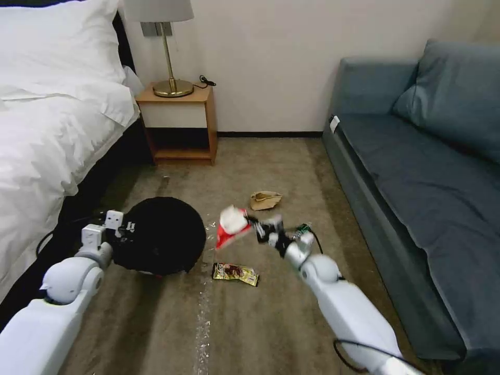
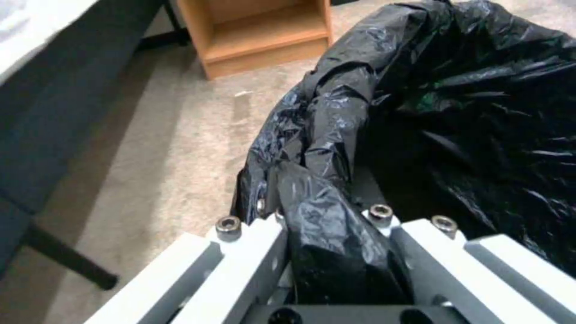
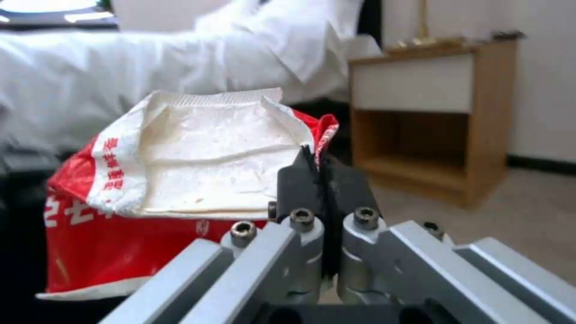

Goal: Pick up the trash bin, then pick up the garbage on the floor and place it into the trash bin.

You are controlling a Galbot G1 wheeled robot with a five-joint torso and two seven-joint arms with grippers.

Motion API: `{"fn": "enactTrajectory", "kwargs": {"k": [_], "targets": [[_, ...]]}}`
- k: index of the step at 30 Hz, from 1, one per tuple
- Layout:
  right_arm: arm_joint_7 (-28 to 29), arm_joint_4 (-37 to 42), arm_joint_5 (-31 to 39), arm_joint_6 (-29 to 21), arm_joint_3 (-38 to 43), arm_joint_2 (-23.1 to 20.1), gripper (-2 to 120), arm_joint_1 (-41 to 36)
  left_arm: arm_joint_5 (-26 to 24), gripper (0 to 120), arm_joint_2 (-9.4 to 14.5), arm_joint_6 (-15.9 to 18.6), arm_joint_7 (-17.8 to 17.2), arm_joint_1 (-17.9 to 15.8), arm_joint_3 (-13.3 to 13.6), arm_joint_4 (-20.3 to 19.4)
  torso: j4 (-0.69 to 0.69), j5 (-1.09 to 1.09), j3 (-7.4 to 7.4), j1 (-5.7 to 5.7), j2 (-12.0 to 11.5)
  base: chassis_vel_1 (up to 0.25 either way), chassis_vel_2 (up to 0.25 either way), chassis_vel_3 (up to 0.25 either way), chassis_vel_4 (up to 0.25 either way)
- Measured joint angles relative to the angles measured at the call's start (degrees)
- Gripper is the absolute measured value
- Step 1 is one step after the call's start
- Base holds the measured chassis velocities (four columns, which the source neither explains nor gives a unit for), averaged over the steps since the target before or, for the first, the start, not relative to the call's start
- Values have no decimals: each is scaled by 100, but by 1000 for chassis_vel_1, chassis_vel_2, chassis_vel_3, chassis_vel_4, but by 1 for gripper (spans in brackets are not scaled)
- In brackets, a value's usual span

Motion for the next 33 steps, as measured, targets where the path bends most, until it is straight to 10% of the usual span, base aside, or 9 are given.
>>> {"fn": "enactTrajectory", "kwargs": {"k": [19, 33], "targets": [[420, -1074, -239, 236, -1122, 1385, 1, 457, -60, 4, -142, -76, -28, -183, 54, 209, 1, -2, 0, 0, 0, 0, 0, 0, 0], [593, -732, -227, 173, -1162, 1082, 56, 305, -2, 4, -108, -175, -33, 104, -211, 101, -1, 0, -1, 0, 0, 0, 0, 0, 0]]}}
